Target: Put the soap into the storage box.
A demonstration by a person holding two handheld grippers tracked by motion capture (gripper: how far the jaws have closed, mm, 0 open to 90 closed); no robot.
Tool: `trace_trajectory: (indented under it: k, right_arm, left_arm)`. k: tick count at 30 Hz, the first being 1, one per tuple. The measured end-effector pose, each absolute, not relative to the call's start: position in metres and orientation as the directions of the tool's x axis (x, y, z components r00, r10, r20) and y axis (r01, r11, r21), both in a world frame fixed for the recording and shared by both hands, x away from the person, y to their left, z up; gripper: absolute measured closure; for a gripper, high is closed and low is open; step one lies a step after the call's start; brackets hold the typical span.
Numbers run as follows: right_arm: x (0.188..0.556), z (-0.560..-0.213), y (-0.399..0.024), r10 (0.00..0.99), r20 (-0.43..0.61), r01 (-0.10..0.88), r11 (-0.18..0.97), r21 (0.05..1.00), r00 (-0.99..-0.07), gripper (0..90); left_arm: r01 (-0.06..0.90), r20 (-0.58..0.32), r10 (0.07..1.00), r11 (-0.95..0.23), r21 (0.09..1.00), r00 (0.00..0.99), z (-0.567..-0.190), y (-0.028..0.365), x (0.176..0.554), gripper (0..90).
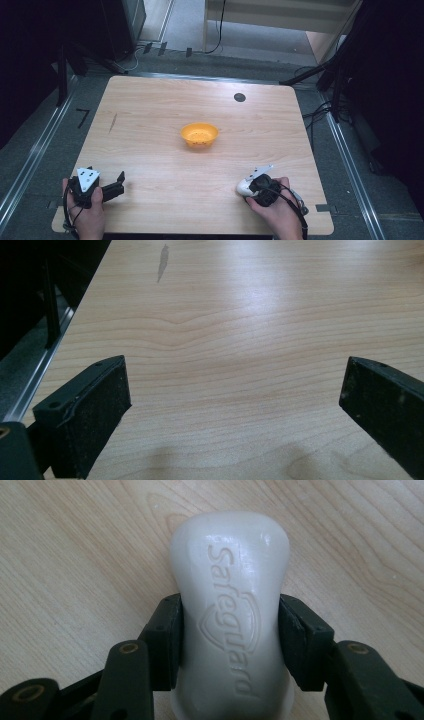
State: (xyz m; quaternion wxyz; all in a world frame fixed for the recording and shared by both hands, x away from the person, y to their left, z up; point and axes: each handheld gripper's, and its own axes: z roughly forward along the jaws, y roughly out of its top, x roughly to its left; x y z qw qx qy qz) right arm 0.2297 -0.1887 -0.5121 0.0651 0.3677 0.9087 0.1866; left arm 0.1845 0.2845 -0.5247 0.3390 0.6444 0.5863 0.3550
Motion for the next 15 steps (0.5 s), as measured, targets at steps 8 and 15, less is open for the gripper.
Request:
trace_trajectory:
  k: [8,15]
  right_arm:
    - [0.231,-0.5122,-0.1893,0.68,0.027,0.634,0.669,0.388,-0.733,49.7]
    - [0.2304,-0.5107,-0.1856,0.633,-0.001,0.583,0.714,0.389,-0.774,50.7]
  left_arm:
    - [0.509,0.057,0.997,-0.08,0.857,0.06,-0.5248,0.2846,0.1842,0.2]
    - [0.51,0.059,0.996,-0.082,0.856,0.061,-0.5247,0.2842,0.1841,0.2]
